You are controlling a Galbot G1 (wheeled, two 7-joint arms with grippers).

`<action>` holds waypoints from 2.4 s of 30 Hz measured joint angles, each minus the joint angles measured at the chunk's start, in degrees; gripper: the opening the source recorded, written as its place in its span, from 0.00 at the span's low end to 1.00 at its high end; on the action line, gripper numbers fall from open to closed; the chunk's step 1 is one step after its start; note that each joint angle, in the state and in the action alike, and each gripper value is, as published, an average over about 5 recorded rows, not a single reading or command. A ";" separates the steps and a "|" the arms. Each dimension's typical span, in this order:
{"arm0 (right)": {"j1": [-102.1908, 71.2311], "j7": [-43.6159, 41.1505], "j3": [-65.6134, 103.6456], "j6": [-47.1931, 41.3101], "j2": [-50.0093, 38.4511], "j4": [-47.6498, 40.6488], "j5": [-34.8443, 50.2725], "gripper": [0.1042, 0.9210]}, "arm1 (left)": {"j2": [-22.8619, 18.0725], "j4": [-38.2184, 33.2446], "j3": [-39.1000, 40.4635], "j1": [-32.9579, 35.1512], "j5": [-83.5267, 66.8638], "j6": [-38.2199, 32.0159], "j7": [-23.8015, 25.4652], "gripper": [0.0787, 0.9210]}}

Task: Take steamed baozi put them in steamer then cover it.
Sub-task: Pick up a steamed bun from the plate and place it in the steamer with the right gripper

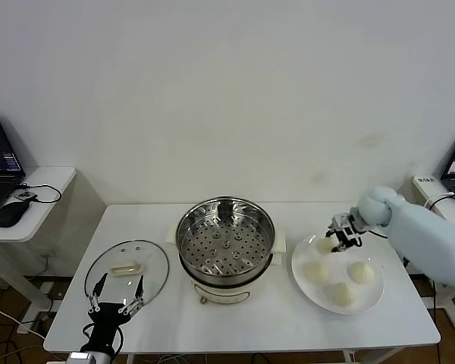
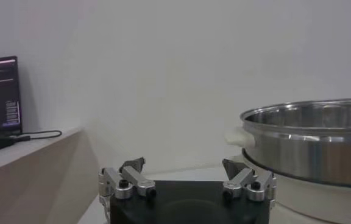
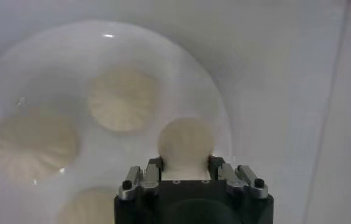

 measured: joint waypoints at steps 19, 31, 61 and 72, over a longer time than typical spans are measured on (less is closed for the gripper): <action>23.53 1.30 -15.82 0.34 7.29 5.23 14.32 0.49 | 0.30 -1.22 -0.11 0.73 -1.12 -0.25 -0.04 0.88; 26.49 4.46 -24.16 7.22 20.25 3.28 16.47 0.48 | -0.05 -0.85 -1.27 0.73 -1.20 -0.66 -0.12 0.88; 17.45 14.99 -24.49 28.91 35.30 -10.88 -10.68 0.50 | -0.64 0.22 -1.84 0.27 -1.62 -1.24 -0.17 0.88; 17.41 15.37 -24.74 29.85 35.99 -11.38 -11.78 0.80 | -0.79 -0.14 -1.83 0.56 -1.57 -1.28 -0.16 0.88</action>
